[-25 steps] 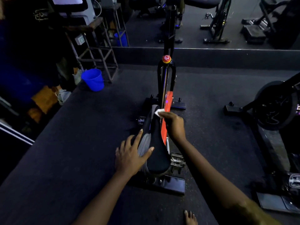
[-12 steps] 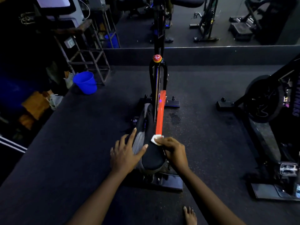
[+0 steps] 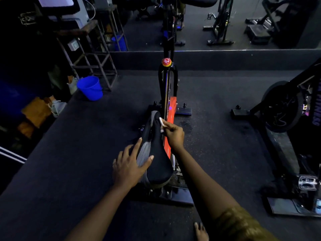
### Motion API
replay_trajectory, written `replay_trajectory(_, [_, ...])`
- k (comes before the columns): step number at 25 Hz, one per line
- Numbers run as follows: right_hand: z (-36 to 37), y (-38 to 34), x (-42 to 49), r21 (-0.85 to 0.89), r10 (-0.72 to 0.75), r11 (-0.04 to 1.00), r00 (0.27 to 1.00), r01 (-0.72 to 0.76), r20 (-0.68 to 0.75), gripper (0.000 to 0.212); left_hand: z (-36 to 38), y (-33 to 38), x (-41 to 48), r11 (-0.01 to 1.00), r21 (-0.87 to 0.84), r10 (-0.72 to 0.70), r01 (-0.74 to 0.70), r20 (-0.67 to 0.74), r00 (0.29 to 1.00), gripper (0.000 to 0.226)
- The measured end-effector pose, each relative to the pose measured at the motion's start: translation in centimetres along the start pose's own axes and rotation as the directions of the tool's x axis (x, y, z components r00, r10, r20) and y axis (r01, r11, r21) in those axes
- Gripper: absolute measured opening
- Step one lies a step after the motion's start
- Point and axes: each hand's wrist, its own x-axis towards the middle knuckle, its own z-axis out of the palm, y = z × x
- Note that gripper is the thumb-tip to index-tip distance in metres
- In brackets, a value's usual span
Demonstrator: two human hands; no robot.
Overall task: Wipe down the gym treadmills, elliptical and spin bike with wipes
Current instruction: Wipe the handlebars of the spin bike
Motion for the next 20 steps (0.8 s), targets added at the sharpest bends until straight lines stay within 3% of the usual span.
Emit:
replay_trajectory(5, [-2.3, 2.1, -4.0, 0.012, -0.011, 1.0, 0.994, 0.01, 0.113, 0.031, 0.1, 0.1, 0.1, 1.0, 0.013, -0.011, 0.011, 0.011, 1.0, 0.097])
replay_trajectory(8, [-4.2, 2.6, -7.2, -0.068, -0.093, 0.992, 0.984, 0.104, 0.152, 0.032, 0.0, 0.2, 0.0, 1.0, 0.003, -0.014, 0.014, 0.008, 1.0, 0.098])
replay_trajectory(11, [-5.8, 2.3, -10.1, -0.192, -0.122, 0.971, 0.987, 0.141, 0.105, 0.034, -0.2, 0.5, -0.1, 1.0, 0.014, -0.021, 0.021, 0.022, 1.0, 0.099])
replay_trajectory(14, [-5.3, 0.5, -13.9, -0.299, -0.067, 0.953, 0.997, 0.055, -0.027, 0.03, -0.4, 0.5, -0.1, 0.999, 0.011, -0.036, 0.036, 0.047, 0.998, 0.099])
replay_trajectory(17, [-4.6, -0.9, -17.1, -0.436, -0.047, 0.9, 0.997, 0.017, -0.057, 0.028, -0.5, 0.7, -0.1, 0.999, 0.01, -0.049, 0.049, 0.069, 0.996, 0.084])
replay_trajectory(20, [-5.4, -1.8, -16.6, -0.33, 0.026, 0.942, 0.995, -0.057, -0.097, 0.025, -0.6, 0.7, -0.2, 0.999, 0.005, -0.05, 0.05, 0.046, 0.998, 0.075])
